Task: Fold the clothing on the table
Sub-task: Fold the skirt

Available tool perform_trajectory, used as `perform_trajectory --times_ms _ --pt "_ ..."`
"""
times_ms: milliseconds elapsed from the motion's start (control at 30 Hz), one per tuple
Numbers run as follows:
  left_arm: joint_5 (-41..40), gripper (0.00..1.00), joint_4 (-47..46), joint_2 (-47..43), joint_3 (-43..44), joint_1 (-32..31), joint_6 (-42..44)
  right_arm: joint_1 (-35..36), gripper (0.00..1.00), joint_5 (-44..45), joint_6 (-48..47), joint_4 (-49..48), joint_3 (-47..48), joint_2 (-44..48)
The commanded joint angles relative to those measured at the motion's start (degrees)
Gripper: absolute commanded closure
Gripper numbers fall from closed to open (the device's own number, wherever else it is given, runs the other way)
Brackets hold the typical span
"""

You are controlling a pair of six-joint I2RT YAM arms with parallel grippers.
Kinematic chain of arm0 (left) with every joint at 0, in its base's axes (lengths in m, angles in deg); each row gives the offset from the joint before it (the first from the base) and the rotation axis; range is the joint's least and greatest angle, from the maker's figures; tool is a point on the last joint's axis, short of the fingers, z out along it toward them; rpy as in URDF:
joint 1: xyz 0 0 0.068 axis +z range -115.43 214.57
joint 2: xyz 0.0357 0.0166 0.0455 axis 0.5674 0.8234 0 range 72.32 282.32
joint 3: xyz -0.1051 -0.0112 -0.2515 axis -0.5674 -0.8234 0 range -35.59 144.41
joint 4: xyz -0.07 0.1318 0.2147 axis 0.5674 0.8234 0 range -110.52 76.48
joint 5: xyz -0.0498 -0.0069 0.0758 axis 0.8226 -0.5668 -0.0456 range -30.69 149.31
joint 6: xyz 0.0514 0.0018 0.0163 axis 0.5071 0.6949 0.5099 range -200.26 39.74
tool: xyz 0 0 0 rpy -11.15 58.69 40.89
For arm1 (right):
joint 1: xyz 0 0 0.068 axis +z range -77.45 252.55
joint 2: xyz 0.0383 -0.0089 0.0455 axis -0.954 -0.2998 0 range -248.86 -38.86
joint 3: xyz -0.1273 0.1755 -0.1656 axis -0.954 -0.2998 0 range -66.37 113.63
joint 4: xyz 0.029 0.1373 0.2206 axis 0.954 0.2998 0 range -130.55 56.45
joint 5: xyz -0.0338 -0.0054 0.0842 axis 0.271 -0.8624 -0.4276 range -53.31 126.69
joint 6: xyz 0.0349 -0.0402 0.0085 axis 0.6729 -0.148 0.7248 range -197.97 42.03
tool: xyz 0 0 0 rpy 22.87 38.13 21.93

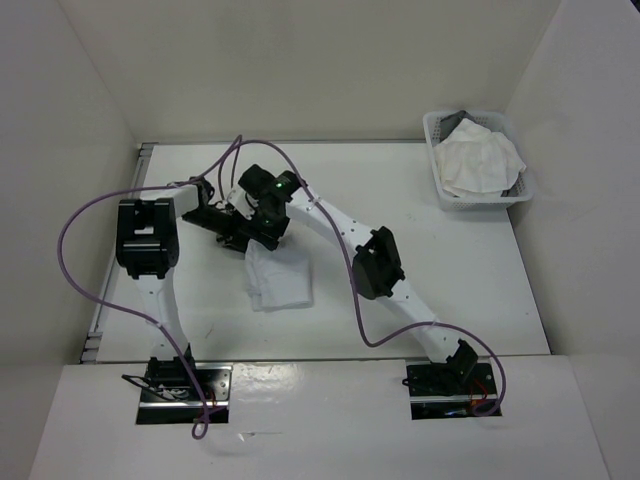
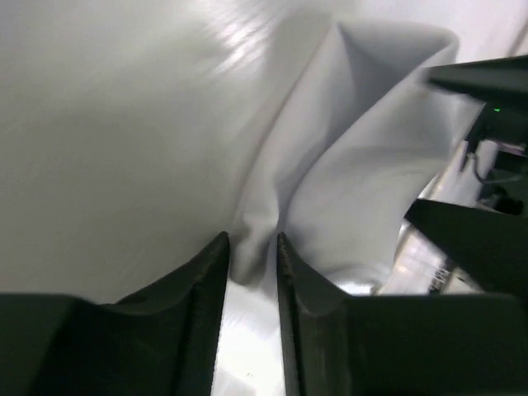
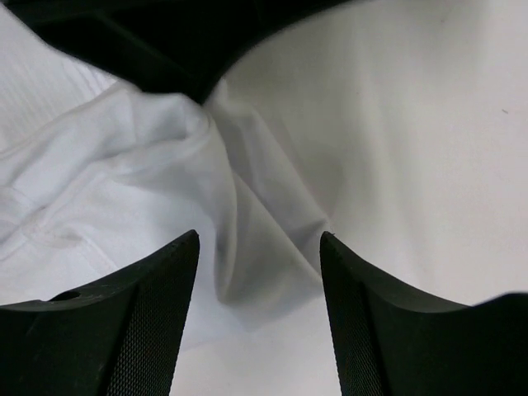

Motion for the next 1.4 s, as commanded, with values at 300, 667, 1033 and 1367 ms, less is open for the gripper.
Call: perform_trajectory --times_ms 300,667,1033,1367 --pt "-3.72 0.00 4.58 -17.25 -2.42 15.29 4.71 -4.42 0.24 8.15 1.19 -12.95 -22.40 28.38" --pt "15.26 0.00 27.09 -16.76 6.28 7.05 24.40 -17.52 0.19 14.57 1.28 -25.62 -59.04 48.42" --pt "15.26 0.00 27.09 -5.77 11.90 -9.30 25.72 -20.34 0.19 15.10 2.42 -28.34 -72.79 55.20" --pt "14.56 0.00 27.09 3.10 6.81 -5.55 26.86 -20.34 0.19 12.73 2.42 -27.82 -72.27 53.45"
